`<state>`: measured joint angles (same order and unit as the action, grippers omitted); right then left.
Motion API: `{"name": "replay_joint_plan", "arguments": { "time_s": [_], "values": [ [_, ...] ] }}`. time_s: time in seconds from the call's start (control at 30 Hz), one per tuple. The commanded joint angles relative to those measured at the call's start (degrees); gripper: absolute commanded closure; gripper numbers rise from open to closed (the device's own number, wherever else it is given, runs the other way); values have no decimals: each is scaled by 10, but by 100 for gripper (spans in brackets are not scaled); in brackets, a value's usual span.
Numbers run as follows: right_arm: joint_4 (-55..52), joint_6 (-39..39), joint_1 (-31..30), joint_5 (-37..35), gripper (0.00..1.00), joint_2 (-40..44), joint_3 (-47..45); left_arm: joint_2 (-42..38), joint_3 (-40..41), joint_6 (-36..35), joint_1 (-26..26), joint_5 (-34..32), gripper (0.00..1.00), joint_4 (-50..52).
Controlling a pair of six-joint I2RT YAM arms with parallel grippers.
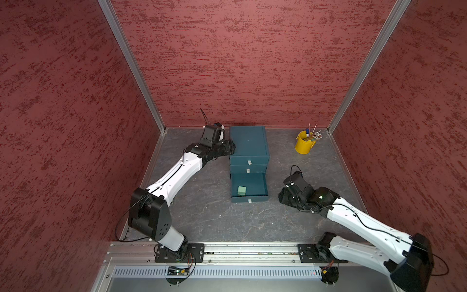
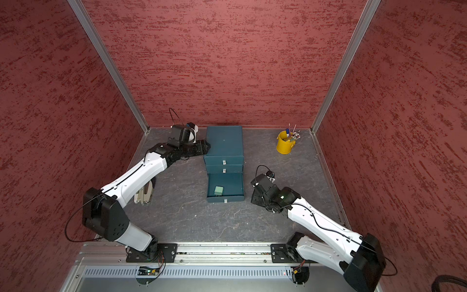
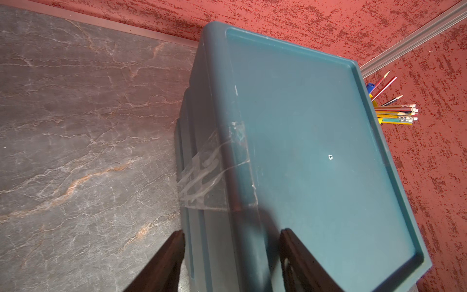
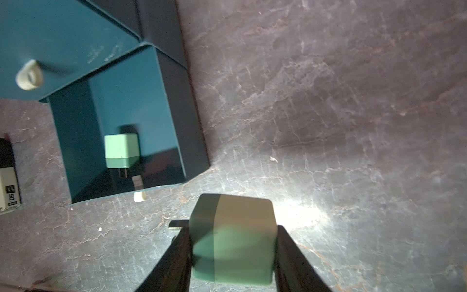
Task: Place the plugs into the drawer by color
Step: Pick up the plug from the center of the board, then place the plug in the drawer.
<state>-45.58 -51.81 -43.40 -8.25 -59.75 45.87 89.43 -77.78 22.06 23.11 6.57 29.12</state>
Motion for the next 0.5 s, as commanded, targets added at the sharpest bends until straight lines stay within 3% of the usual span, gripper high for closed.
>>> {"name": "replay_joint_plan", "arguments": {
  "time_s": [0.0, 0.47],
  "values": [
    [46, 32, -18, -22, 87, -30, 39, -1, 12, -10, -7, -1, 38, 43],
    [151, 52, -57, -27, 88, -185, 146, -12, 18, -14, -9, -2, 38, 40]
  ]
}}
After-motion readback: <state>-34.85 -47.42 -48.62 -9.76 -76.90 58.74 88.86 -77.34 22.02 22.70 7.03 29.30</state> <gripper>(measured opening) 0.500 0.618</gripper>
